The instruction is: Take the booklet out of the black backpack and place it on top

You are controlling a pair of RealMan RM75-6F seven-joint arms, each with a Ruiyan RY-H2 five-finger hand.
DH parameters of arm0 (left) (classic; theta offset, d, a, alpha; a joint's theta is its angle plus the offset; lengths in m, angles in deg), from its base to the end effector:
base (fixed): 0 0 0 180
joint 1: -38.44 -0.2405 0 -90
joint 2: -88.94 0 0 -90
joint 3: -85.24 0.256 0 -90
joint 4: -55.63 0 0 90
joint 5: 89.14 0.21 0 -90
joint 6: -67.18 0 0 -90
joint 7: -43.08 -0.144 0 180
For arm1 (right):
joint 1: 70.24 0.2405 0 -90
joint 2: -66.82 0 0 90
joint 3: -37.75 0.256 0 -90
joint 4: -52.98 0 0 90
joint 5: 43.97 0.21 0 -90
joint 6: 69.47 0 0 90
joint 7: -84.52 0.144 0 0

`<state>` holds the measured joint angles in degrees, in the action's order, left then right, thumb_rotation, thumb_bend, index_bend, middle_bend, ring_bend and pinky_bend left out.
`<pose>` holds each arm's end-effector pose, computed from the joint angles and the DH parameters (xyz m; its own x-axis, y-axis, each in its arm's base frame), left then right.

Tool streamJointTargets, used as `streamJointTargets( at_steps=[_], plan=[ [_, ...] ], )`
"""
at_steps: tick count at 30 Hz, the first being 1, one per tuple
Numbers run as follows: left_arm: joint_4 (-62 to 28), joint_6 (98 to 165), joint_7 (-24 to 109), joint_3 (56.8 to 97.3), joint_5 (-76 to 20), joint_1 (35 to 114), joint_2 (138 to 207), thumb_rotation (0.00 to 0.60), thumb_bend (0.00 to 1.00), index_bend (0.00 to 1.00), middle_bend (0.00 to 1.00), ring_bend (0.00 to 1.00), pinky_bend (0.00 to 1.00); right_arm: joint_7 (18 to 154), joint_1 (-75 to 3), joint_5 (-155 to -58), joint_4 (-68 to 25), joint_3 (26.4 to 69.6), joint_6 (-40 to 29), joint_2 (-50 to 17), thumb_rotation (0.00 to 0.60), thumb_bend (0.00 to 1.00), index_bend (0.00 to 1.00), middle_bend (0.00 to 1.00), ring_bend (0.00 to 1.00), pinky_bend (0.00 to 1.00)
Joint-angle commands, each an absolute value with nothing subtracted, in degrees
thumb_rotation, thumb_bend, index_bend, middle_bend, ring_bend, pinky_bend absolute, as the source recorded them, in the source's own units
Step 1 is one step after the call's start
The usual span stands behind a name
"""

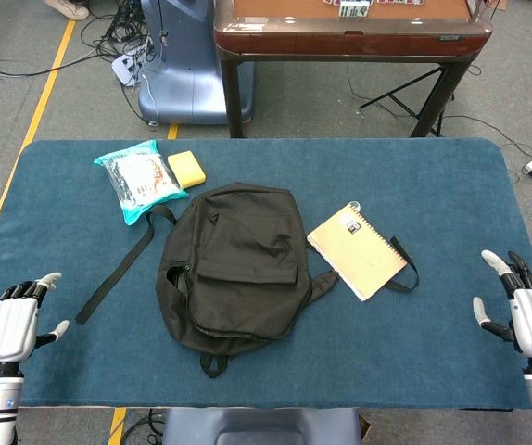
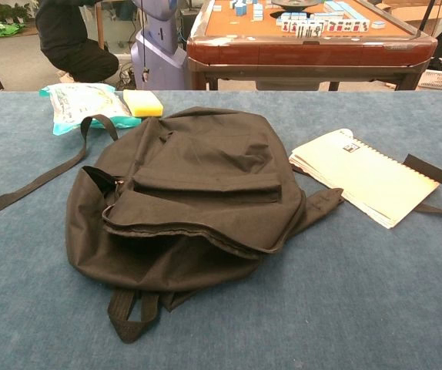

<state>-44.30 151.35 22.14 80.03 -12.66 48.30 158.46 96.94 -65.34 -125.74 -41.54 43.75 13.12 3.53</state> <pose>-0.2773 0.2099 0.1281 0.5017 0.0010 0.8651 0.8638 0.0526 -0.5010 -0.3115 -0.1918 0.1660 0.1530 0.0188 0.9880 -0.9870 0.0521 0.1519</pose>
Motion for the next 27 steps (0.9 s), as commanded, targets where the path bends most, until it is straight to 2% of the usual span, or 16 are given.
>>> streamJointTargets(
  at_steps=[1, 15, 23, 27],
  plan=[
    [-44.26, 151.41, 22.20, 79.98, -12.66, 48.26, 158.49, 0.600, 0.18, 0.27, 0.36, 0.28, 0.28, 96.93, -65.27, -125.76, -41.59, 43.78, 13.02, 3.55, 0.600, 0.41, 0.13, 0.20, 0.04, 0.13],
    [-44.29, 151.24, 22.09, 79.82, -12.63, 48.16, 158.22, 0.600, 0.18, 0.26, 0.36, 0.28, 0.28, 95.87, -62.57, -128.34, -43.60, 43.27, 9.34, 4.88, 0.600, 0.41, 0.13, 0.20, 0.04, 0.13],
    [-45.10, 150.88, 21.83, 79.65, -12.19, 48.55, 157.82, 0.600, 0.18, 0.26, 0.36, 0.28, 0.28, 93.63, -54.88, -133.48, -47.60, 42.82, -0.04, 4.98, 0.600, 0.41, 0.13, 0.20, 0.04, 0.13],
    [-45.60, 150.84, 21.68, 79.97, -11.15, 48.69, 157.59, 0.600, 0.18, 0.26, 0.36, 0.28, 0.28, 91.83, -50.05, -133.42, -49.39, 43.31, -6.48, 3.35, 0.600, 0.34, 0.13, 0.20, 0.04, 0.13]
  ],
)
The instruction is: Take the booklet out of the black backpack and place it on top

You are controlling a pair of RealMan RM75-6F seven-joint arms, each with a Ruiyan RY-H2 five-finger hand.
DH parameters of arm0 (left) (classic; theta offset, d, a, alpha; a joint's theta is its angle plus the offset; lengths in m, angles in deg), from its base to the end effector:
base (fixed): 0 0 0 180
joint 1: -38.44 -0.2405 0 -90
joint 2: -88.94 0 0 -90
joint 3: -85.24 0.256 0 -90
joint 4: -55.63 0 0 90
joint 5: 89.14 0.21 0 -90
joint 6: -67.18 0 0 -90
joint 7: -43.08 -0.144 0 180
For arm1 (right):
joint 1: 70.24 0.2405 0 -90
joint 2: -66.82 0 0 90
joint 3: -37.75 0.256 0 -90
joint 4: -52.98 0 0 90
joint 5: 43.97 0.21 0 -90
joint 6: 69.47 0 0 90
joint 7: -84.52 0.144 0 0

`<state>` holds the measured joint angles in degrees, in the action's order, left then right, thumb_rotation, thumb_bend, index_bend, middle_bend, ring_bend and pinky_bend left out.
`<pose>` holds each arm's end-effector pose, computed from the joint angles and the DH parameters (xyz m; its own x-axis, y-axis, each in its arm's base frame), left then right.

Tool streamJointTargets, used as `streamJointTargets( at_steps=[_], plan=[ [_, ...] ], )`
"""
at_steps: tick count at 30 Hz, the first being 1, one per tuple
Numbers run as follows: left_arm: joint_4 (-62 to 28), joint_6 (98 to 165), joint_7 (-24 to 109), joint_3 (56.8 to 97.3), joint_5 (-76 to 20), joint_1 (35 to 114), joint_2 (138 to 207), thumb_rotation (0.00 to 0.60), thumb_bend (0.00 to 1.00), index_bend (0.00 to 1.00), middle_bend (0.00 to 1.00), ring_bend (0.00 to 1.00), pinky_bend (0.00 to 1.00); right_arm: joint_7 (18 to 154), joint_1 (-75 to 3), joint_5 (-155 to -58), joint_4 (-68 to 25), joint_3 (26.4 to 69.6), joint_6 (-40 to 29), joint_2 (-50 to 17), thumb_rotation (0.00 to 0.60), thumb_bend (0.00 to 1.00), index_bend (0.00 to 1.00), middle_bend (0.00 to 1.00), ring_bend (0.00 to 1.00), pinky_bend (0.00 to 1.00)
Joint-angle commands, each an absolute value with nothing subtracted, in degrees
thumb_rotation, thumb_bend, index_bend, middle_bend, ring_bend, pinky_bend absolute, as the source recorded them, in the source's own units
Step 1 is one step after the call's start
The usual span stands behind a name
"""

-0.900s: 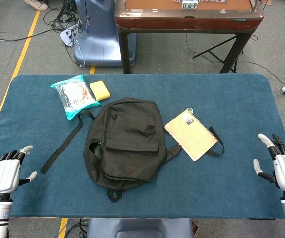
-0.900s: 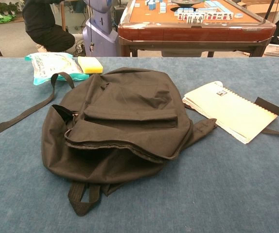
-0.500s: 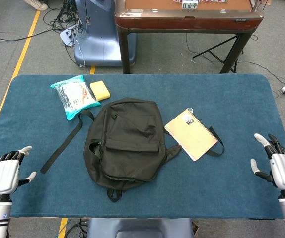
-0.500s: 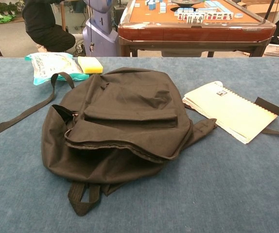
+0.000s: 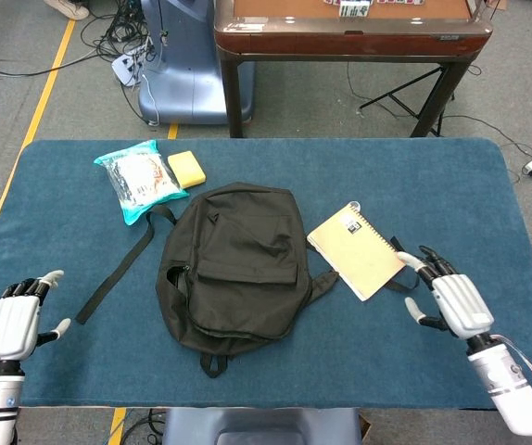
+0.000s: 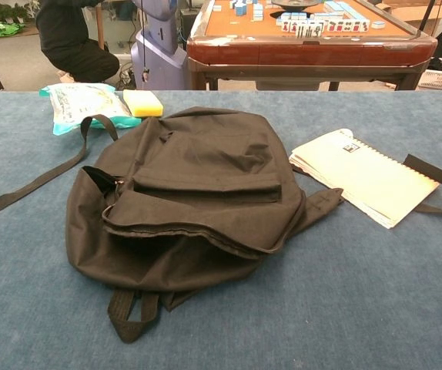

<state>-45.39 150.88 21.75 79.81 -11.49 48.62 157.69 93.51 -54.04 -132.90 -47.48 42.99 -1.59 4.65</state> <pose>-0.2705 0.2119 0.1298 0.5043 -0.0044 0.8635 0.8633 0.0243 -0.5040 -0.2458 -0.2345 0.1203 0.2066 -0.2398 0.9486 -0.9614 -0.2298 0.1513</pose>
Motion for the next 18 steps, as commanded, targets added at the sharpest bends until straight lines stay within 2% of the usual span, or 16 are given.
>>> streamJointTargets(
  at_steps=[1, 5, 13, 18],
  plan=[
    [-45.77, 150.74, 21.69, 80.05, -11.00, 48.72, 157.53, 0.600, 0.18, 0.26, 0.36, 0.28, 0.28, 91.17, -48.54, -132.98, -50.01, 43.57, -8.52, 2.66, 0.600, 0.32, 0.13, 0.20, 0.04, 0.13],
    [-46.37, 150.15, 21.96, 80.17, -10.84, 48.96, 157.36, 0.600, 0.18, 0.26, 0.36, 0.28, 0.28, 87.81, -43.69, -131.20, -50.99, 44.62, -14.45, -0.82, 0.600, 0.23, 0.13, 0.19, 0.04, 0.13],
    [-47.01, 149.48, 21.96, 80.45, -10.17, 49.37, 157.30, 0.600, 0.18, 0.27, 0.36, 0.28, 0.28, 80.60, -35.79, -123.35, -50.75, 46.89, -22.82, -9.68, 0.600, 0.04, 0.11, 0.11, 0.00, 0.13],
    [-47.77, 148.58, 23.09, 80.64, -10.11, 49.59, 156.59, 0.600, 0.18, 0.26, 0.36, 0.28, 0.28, 76.65, -31.88, -118.20, -48.72, 47.67, -25.47, -15.35, 0.600, 0.00, 0.07, 0.08, 0.00, 0.13]
  ],
)
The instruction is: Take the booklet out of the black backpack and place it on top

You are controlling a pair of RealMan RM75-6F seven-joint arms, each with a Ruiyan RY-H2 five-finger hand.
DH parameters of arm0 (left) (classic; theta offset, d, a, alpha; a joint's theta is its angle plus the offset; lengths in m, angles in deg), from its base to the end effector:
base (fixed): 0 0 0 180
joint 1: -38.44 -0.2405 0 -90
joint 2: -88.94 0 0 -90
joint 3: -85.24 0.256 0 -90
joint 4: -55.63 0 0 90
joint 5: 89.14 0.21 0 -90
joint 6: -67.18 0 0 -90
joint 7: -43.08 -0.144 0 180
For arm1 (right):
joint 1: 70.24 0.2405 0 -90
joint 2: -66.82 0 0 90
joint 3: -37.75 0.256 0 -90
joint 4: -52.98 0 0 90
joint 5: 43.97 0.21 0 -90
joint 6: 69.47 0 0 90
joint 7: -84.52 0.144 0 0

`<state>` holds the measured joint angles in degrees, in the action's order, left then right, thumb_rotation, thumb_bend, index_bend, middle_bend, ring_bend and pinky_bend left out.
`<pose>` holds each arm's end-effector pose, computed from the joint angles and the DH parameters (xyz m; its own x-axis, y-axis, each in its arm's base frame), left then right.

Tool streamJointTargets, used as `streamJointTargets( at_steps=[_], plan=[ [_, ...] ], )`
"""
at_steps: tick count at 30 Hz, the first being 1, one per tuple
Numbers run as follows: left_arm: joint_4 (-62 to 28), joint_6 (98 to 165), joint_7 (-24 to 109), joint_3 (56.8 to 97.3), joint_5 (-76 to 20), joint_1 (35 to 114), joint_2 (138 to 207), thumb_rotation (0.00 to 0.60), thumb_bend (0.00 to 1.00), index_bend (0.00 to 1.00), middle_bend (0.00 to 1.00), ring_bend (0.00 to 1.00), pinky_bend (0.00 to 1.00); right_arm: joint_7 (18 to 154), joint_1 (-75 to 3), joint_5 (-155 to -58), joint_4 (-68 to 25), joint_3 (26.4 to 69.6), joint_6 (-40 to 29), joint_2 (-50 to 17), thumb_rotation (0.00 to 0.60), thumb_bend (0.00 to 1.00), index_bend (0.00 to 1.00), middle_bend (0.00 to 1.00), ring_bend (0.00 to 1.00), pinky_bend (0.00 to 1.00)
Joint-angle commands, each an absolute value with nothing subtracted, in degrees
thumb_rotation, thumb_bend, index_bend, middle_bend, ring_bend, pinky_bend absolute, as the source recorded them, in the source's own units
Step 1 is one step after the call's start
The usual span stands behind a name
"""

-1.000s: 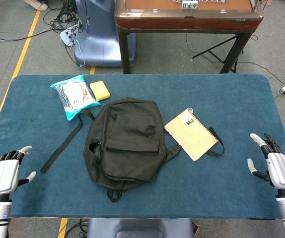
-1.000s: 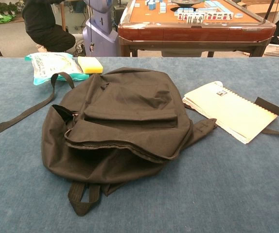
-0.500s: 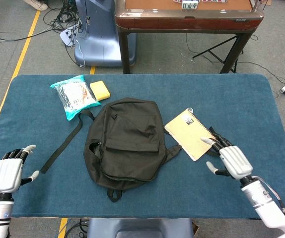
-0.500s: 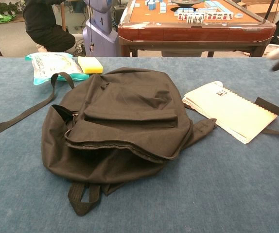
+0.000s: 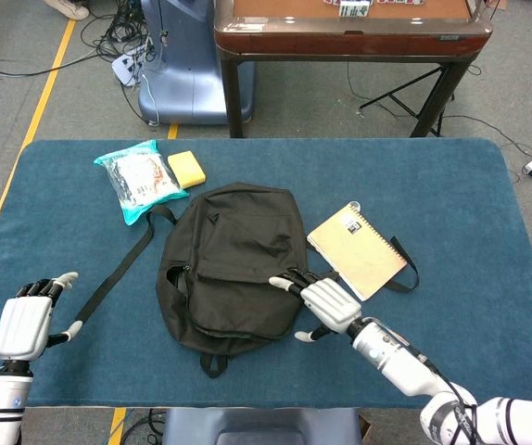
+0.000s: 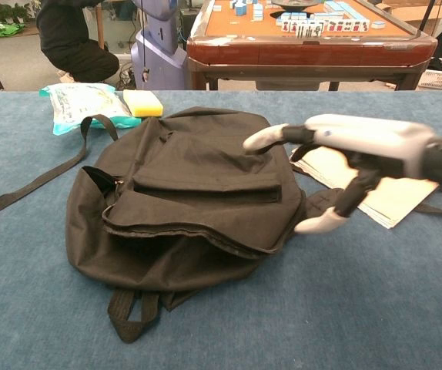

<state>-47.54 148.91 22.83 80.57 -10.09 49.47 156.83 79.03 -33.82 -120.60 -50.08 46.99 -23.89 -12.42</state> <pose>-0.2595 0.2118 0.1244 0.4736 0.0281 0.8803 0.8806 -0.0302 -0.4728 -0.1204 -0.2731 -0.0035 0.2835 -0.5142 0.8094 -0.8788 -0.4771 0.0047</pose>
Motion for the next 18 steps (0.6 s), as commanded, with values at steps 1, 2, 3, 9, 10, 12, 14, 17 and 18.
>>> streamJointTargets(
  at_steps=[1, 2, 3, 9, 10, 12, 14, 17, 18],
  plan=[
    [-47.84, 148.45, 23.11, 80.68, -10.05, 49.66, 156.53, 0.600, 0.18, 0.27, 0.36, 0.28, 0.28, 76.04, -31.23, -117.43, -48.31, 47.75, -25.84, -16.30, 0.600, 0.00, 0.07, 0.08, 0.00, 0.13],
    [-47.91, 148.37, 23.11, 80.74, -9.97, 49.69, 156.50, 0.600, 0.18, 0.27, 0.36, 0.28, 0.28, 75.50, -30.59, -116.66, -48.02, 47.79, -26.27, -17.08, 0.600, 0.00, 0.06, 0.07, 0.00, 0.13],
    [-47.92, 148.36, 23.11, 80.75, -9.96, 49.69, 156.49, 0.600, 0.18, 0.27, 0.36, 0.28, 0.28, 75.33, -30.45, -116.41, -47.93, 47.81, -26.31, -17.24, 0.600, 0.00, 0.06, 0.06, 0.00, 0.13],
    [-48.37, 148.02, 23.57, 81.11, -9.99, 49.58, 156.08, 0.600, 0.18, 0.26, 0.36, 0.28, 0.28, 73.66, -28.13, -113.73, -47.90, 47.94, -26.32, -20.87, 0.600, 0.00, 0.02, 0.02, 0.00, 0.09],
    [-48.39, 148.00, 23.56, 81.14, -10.04, 49.56, 155.99, 0.600, 0.18, 0.26, 0.36, 0.28, 0.28, 73.49, -27.84, -113.36, -47.85, 47.94, -26.11, -21.39, 0.600, 0.00, 0.02, 0.02, 0.00, 0.09],
    [-48.44, 147.98, 23.58, 81.18, -10.12, 49.52, 155.91, 0.600, 0.18, 0.26, 0.36, 0.28, 0.28, 72.82, -27.25, -112.82, -47.27, 47.82, -25.91, -22.44, 0.600, 0.00, 0.02, 0.02, 0.00, 0.09],
    [-48.50, 147.91, 23.63, 81.27, -10.13, 49.49, 155.86, 0.600, 0.18, 0.26, 0.36, 0.28, 0.28, 71.83, -26.19, -111.54, -46.10, 47.80, -26.31, -23.80, 0.600, 0.00, 0.02, 0.02, 0.00, 0.09],
    [-48.54, 147.91, 23.63, 81.43, -10.10, 49.40, 155.77, 0.600, 0.18, 0.26, 0.36, 0.28, 0.28, 70.49, -24.73, -109.27, -43.85, 48.17, -26.39, -25.96, 0.600, 0.03, 0.02, 0.02, 0.00, 0.09],
    [-48.52, 147.92, 23.68, 81.45, -10.12, 49.36, 155.72, 0.600, 0.18, 0.26, 0.36, 0.28, 0.28, 70.10, -24.35, -108.53, -43.21, 48.32, -26.32, -26.48, 0.600, 0.05, 0.02, 0.02, 0.00, 0.09]
  ],
)
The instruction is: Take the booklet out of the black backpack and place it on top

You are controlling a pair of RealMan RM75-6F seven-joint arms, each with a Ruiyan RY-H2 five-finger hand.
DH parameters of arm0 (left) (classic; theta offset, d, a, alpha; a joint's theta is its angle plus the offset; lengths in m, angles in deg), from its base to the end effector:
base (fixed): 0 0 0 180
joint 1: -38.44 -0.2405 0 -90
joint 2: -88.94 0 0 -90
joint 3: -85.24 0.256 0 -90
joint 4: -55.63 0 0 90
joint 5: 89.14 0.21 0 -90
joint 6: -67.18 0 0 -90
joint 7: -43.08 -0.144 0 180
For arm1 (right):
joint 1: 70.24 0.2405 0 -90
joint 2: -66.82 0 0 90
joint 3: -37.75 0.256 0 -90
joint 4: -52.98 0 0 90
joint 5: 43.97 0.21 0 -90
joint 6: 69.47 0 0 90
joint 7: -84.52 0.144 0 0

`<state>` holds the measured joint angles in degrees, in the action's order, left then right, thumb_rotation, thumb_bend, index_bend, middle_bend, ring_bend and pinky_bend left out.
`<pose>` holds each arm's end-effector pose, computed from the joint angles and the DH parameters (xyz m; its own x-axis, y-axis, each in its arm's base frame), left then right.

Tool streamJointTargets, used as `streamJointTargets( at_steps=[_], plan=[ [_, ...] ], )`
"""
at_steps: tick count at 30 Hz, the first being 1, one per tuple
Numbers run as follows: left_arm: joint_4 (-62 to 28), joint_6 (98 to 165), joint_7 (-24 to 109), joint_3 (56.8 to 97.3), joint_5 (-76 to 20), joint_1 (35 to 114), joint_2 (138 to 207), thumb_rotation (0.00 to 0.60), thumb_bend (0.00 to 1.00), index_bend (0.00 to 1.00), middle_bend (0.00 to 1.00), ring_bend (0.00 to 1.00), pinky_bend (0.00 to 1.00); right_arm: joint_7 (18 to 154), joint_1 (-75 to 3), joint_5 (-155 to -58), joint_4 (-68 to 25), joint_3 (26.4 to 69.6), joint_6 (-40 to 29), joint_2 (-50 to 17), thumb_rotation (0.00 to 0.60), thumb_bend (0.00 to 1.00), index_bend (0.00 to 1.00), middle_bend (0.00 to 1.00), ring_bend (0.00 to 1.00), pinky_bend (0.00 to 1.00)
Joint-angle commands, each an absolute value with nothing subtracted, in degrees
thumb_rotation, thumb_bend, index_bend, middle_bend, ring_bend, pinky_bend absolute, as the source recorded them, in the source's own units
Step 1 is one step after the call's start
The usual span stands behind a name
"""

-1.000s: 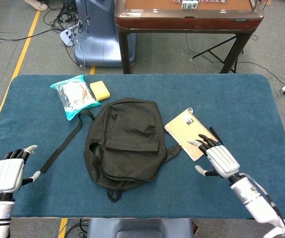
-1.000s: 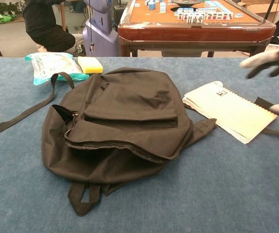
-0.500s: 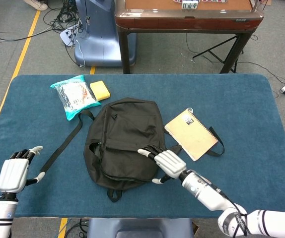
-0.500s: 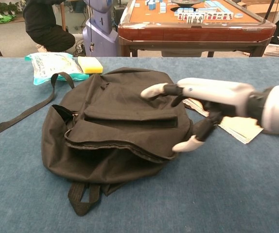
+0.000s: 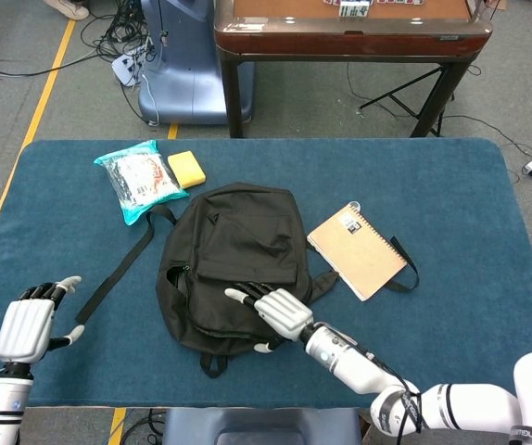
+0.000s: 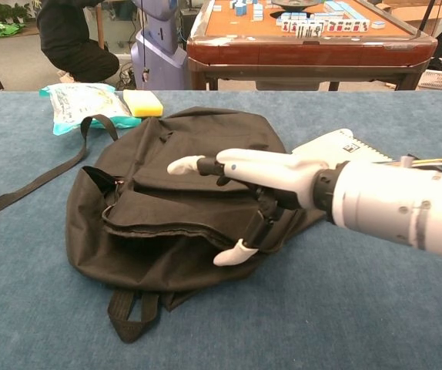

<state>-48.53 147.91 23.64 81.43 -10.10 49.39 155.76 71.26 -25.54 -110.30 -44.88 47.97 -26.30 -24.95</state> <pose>-0.2600 0.2079 0.1242 0.4647 0.0600 0.8835 0.8855 -0.0365 -0.4632 -0.0705 -0.2740 -0.0636 0.2984 -0.5703 0.7653 -0.8570 -0.5131 -0.0482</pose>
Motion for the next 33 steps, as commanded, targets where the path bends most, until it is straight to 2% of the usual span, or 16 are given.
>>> streamJointTargets(
  at_steps=[1, 6, 11, 13, 15, 16, 19, 22, 33],
  plan=[
    [-48.50, 147.94, 23.76, 81.45, -10.15, 49.33, 155.65, 0.600, 0.18, 0.26, 0.36, 0.28, 0.28, 69.64, -23.90, -107.55, -42.40, 48.59, -26.10, -27.07, 0.600, 0.09, 0.02, 0.02, 0.00, 0.09],
    [-48.33, 148.06, 24.21, 81.40, -10.12, 49.23, 155.38, 0.600, 0.18, 0.26, 0.36, 0.28, 0.28, 69.54, -22.91, -104.59, -40.49, 50.23, -24.75, -27.76, 0.600, 0.25, 0.02, 0.05, 0.00, 0.09],
    [-48.10, 147.76, 24.48, 81.35, -10.14, 49.40, 155.40, 0.600, 0.18, 0.26, 0.36, 0.28, 0.28, 70.51, -22.32, -102.45, -39.75, 51.77, -23.86, -27.02, 0.600, 0.35, 0.03, 0.08, 0.00, 0.09],
    [-48.07, 147.68, 24.45, 81.34, -10.09, 49.49, 155.49, 0.600, 0.18, 0.26, 0.36, 0.28, 0.28, 70.76, -22.03, -101.95, -39.50, 52.11, -23.63, -26.80, 0.600, 0.40, 0.09, 0.10, 0.00, 0.09],
    [-48.02, 147.66, 24.43, 81.28, -10.12, 49.55, 155.59, 0.600, 0.18, 0.26, 0.36, 0.28, 0.28, 71.01, -21.79, -101.62, -39.43, 52.37, -23.46, -26.65, 0.600, 0.44, 0.23, 0.14, 0.00, 0.09],
    [-47.94, 147.61, 24.42, 81.26, -10.14, 49.59, 155.65, 0.600, 0.18, 0.26, 0.36, 0.28, 0.28, 71.18, -21.70, -101.55, -39.39, 52.49, -23.31, -26.68, 0.600, 0.47, 0.34, 0.17, 0.01, 0.09],
    [-47.45, 146.82, 24.41, 81.22, -10.08, 50.10, 155.78, 0.600, 0.18, 0.26, 0.36, 0.28, 0.28, 71.86, -21.42, -101.80, -38.50, 52.85, -22.20, -27.63, 0.600, 0.55, 0.51, 0.25, 0.05, 0.09],
    [-46.47, 145.43, 25.08, 81.17, -8.59, 51.37, 155.71, 0.600, 0.18, 0.27, 0.36, 0.28, 0.28, 72.18, -20.76, -101.18, -37.27, 53.27, -22.13, -28.49, 0.600, 0.60, 0.59, 0.29, 0.09, 0.09],
    [-42.66, 139.65, 32.71, 79.53, -1.55, 58.44, 155.91, 0.600, 0.18, 0.29, 0.36, 0.28, 0.28, 73.87, -18.73, -97.23, -33.76, 58.36, -19.31, -29.48, 0.600, 0.64, 0.63, 0.32, 0.11, 0.10]
  ],
)
